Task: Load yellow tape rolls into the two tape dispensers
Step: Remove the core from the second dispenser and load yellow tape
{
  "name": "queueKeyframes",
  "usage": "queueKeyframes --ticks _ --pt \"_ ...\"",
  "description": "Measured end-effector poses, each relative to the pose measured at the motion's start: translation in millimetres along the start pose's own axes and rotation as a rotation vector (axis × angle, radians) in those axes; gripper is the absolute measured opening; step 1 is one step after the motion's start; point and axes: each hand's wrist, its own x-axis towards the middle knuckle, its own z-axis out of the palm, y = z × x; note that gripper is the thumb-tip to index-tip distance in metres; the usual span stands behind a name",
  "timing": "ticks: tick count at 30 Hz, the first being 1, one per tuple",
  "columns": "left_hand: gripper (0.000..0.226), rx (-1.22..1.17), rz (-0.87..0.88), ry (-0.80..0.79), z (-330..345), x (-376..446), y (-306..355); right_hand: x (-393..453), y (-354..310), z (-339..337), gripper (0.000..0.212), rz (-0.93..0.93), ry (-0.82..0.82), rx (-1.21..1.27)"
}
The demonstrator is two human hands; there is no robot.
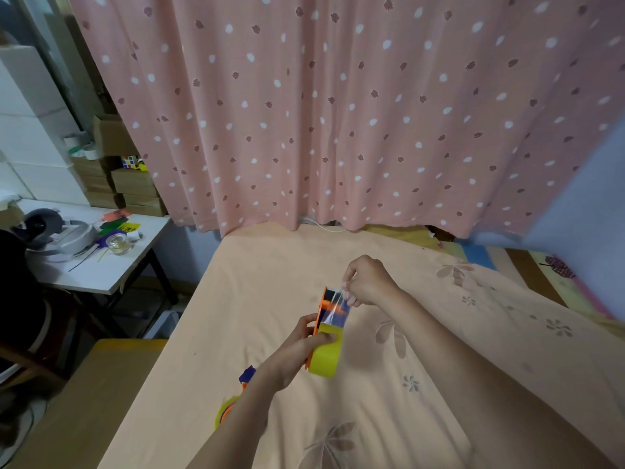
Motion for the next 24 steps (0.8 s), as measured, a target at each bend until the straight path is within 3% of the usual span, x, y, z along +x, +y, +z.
queueKeyframes --ticks 9,17,24 --pt "0.078 0.044 0.022 -0.045 -3.4 6.7 2.8 20.6 -6.6 -10.9 0.017 -0.022 -0.018 -0.079" --pt "0.088 -0.064 0.007 -0.12 -6.3 9.4 9.6 26.2 -14.1 -23.8 0.017 -0.11 -0.025 -0.084" --pt "0.068 -0.027 -0.028 -0.122 7.7 13.2 18.1 30.9 -22.6 -30.6 0.006 -0.216 -0.152 -0.125"
